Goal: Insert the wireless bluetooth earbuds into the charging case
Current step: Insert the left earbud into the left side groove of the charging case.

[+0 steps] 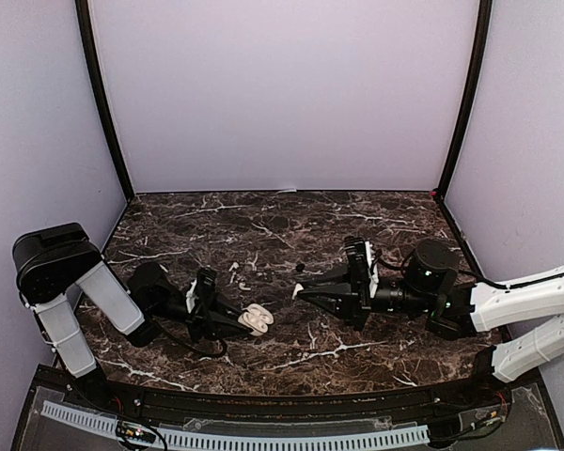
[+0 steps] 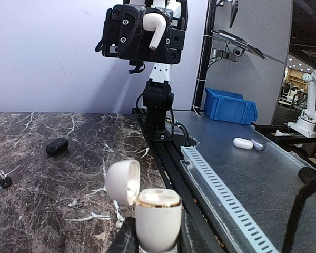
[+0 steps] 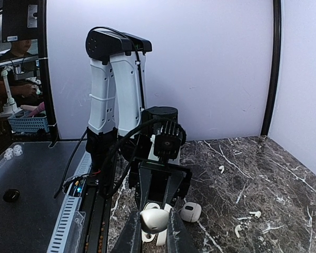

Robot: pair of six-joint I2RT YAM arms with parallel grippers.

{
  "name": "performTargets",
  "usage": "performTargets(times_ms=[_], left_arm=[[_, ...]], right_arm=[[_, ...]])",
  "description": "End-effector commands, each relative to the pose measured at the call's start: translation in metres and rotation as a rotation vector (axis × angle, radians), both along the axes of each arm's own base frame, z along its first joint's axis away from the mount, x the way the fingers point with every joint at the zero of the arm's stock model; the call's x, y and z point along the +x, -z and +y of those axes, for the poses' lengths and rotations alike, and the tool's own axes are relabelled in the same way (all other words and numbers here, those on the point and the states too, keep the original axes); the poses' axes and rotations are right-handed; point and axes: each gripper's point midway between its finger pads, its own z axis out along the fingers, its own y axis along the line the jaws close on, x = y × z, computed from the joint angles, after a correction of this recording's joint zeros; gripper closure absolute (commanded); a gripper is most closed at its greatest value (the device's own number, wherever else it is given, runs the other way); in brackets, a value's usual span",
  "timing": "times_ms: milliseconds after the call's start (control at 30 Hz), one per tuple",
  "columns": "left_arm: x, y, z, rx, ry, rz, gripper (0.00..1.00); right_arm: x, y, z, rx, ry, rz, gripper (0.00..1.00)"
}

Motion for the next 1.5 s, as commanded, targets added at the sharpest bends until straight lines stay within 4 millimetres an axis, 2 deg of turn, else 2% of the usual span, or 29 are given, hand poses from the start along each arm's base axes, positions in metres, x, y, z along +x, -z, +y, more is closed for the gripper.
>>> performTargets(times_ms=[0,167,367,733,1067,1467], left_arm=[[-0.003,-0.041,0.004,-0.175,-0.022,-0.22,0.93],[0.008,-0.051,0.0,-0.195,-0.078,-0.267,0.93],[0.016,-0.068,-0.01,-0.204,-0.06,-0.302,0.93],[0.012,-0.081,-0.035,-0.261,-0.092,-0.475,0.93],[0.015,-0.089,-0.045,-0.282,-0.101,-0.474,0.93],[0.012,-0.095,-0.056,-0.309,-0.1,-0.478,0.93]], right_arm=[[-0.004,-0.011,0.003,0.027,-0.015,-0.041,1.0],[-0.007,-0.013,0.002,0.035,-0.028,-0.081,1.0],[-0.012,-0.019,-0.001,0.049,-0.038,-0.165,1.0],[-0.025,-0.035,-0.014,0.13,-0.066,-0.263,1.0],[-0.027,-0.034,-0.021,0.135,-0.049,-0.332,1.0],[-0.025,-0.034,-0.017,0.157,-0.008,-0.351,1.0]])
